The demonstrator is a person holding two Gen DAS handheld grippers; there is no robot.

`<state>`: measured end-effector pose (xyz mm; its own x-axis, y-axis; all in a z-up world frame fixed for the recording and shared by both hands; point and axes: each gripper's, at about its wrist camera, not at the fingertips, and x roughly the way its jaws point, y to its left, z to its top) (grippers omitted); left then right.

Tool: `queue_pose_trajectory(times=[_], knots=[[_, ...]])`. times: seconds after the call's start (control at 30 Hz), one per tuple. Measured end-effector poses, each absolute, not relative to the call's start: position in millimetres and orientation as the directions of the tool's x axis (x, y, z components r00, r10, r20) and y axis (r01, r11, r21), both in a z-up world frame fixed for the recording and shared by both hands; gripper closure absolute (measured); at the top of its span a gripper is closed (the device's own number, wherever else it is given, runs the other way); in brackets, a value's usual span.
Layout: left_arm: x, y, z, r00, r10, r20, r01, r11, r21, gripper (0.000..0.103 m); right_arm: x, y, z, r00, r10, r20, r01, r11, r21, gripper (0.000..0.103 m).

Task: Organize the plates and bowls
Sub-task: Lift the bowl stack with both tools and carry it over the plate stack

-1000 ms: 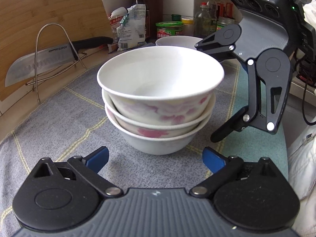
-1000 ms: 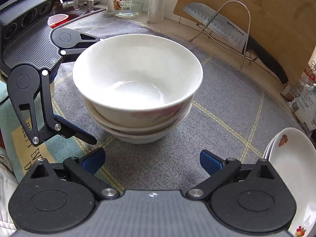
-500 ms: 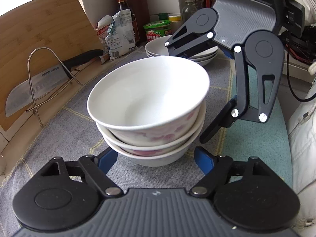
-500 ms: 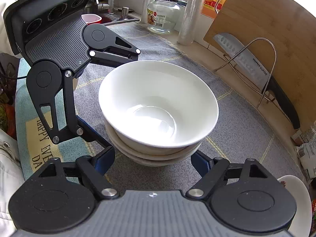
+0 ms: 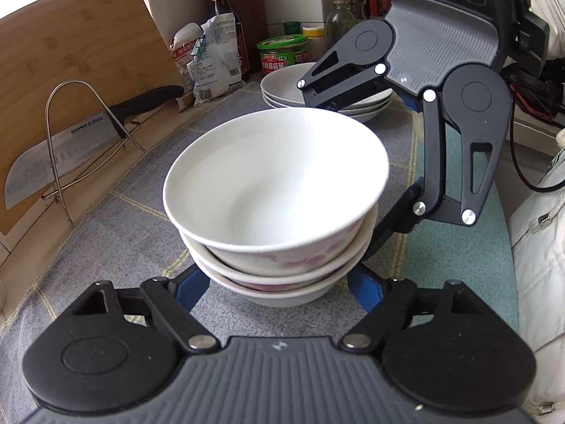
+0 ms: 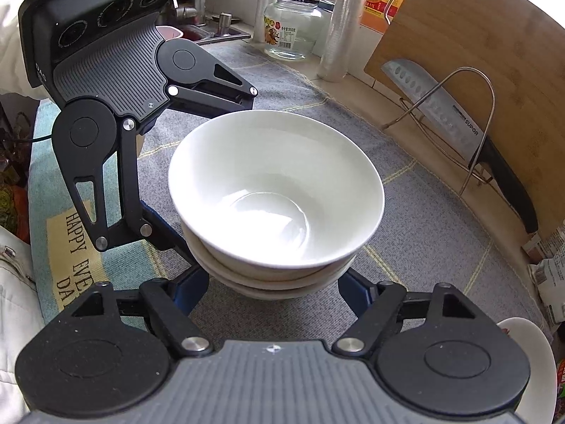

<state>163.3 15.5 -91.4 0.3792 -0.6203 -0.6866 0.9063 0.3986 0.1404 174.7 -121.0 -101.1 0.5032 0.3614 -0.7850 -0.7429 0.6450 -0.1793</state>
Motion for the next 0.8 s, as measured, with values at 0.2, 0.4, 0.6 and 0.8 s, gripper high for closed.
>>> queue_pose_trajectory(times=[0.2, 0.4, 0.6, 0.8], knots=[[166.5, 15.9, -89.3, 0.358, -0.623, -0.696, 0.913, 0.39, 0.121, 0.019, 176.6, -120.4, -102.9, 0.498, 0.366, -0.786, -0.749, 0.639, -0.177, 0.019], [169.1, 15.4, -85.2, 0.338, -0.621, -0.708, 0.919, 0.381, 0.104, 0.019, 179.1, -120.4, -103.6, 0.487, 0.371, -0.791, -0.751, 0.64, -0.162, 0.018], [170.1, 16.9, -82.2, 0.329, -0.624, -0.709, 0.922, 0.375, 0.098, 0.019, 181.8, -121.0, -103.1, 0.475, 0.373, -0.797, -0.752, 0.642, -0.148, 0.018], [172.8, 16.6, -81.4, 0.318, -0.623, -0.715, 0.925, 0.369, 0.09, 0.019, 183.6, -119.8, -103.1, 0.469, 0.37, -0.802, -0.748, 0.65, -0.138, 0.018]])
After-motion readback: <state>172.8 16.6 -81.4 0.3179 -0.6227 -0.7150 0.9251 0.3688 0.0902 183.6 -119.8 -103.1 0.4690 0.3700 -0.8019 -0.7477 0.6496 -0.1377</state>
